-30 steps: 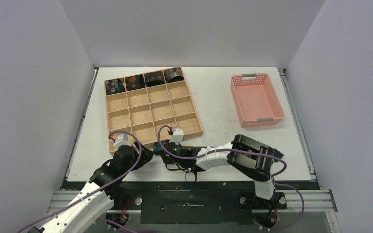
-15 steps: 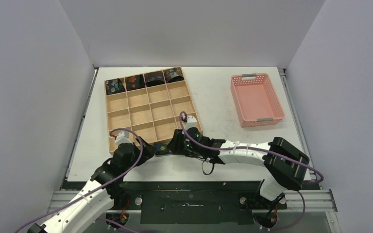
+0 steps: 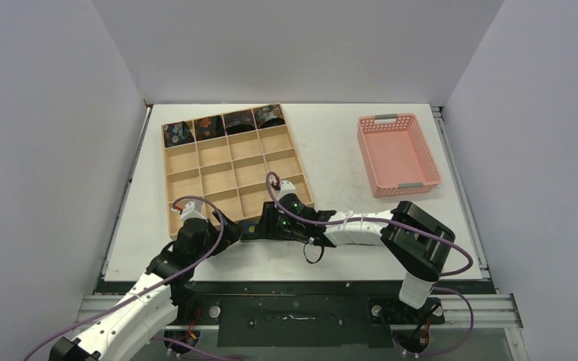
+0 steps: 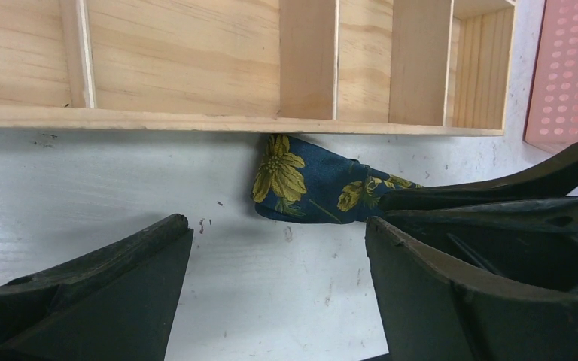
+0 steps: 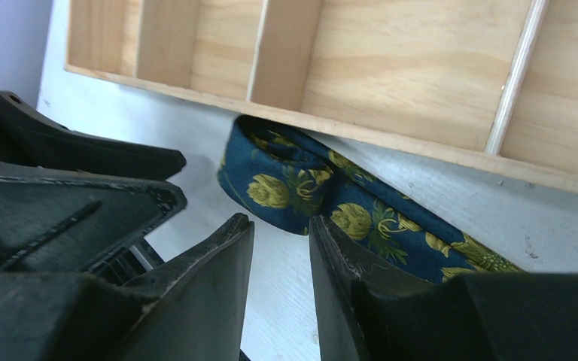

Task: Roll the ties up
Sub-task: Pick up the tie at the center of the board.

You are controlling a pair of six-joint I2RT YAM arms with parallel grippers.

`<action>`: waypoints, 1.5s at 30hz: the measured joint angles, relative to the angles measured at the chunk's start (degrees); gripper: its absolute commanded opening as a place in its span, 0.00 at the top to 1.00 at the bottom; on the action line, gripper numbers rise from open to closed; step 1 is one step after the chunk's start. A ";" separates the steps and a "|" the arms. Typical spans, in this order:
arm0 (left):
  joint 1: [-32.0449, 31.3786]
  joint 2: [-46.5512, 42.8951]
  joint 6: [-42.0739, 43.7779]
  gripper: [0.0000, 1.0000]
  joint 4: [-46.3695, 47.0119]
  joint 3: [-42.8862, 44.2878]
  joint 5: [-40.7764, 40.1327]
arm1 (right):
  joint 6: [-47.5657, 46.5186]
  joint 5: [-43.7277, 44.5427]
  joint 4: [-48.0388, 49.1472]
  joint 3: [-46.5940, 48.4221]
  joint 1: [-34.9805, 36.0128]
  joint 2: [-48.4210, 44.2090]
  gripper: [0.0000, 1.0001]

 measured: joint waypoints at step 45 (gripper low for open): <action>5.38 25.31 2.93 0.58 26.08 -0.76 16.33 | 0.63 -3.72 9.33 -5.86 -3.78 3.63 0.73</action>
